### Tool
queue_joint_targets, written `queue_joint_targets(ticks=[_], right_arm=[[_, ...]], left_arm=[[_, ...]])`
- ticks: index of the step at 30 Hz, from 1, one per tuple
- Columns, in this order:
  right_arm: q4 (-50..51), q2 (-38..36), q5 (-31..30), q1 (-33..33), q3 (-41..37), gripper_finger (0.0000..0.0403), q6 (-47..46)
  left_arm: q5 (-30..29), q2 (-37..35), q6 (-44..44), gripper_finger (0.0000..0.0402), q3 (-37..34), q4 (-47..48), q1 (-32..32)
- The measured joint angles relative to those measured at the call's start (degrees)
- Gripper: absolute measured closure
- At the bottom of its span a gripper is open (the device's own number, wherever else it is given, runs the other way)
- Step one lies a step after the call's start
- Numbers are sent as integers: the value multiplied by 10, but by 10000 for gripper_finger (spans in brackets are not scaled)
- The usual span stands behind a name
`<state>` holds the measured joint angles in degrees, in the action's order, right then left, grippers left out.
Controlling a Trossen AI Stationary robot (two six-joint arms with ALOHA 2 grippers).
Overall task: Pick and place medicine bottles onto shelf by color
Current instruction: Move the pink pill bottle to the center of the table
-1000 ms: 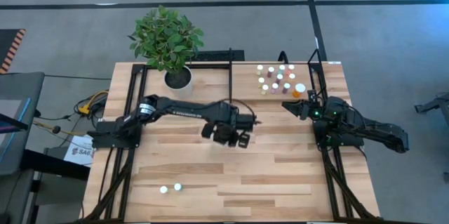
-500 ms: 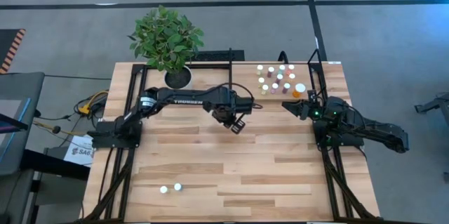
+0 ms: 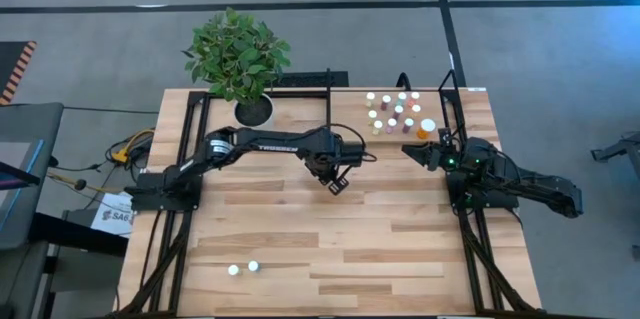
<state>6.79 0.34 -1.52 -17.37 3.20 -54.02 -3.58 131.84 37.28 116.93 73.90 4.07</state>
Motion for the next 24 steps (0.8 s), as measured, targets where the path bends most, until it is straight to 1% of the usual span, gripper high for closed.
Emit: queue_joint_targets(ticks=[5, 10, 18, 24], right_arm=[[1, 1, 0, 0, 0, 168, 0], [1, 0, 0, 0, 0, 168, 0], [1, 0, 0, 0, 0, 168, 0], [1, 0, 0, 0, 0, 168, 0]], left_arm=[[34, 43, -1, 306, 38, 43, 0], [44, 70, -2, 306, 74, 70, 0], [37, 70, -10, 306, 76, 57, 5], [44, 71, -8, 305, 76, 44, 12]])
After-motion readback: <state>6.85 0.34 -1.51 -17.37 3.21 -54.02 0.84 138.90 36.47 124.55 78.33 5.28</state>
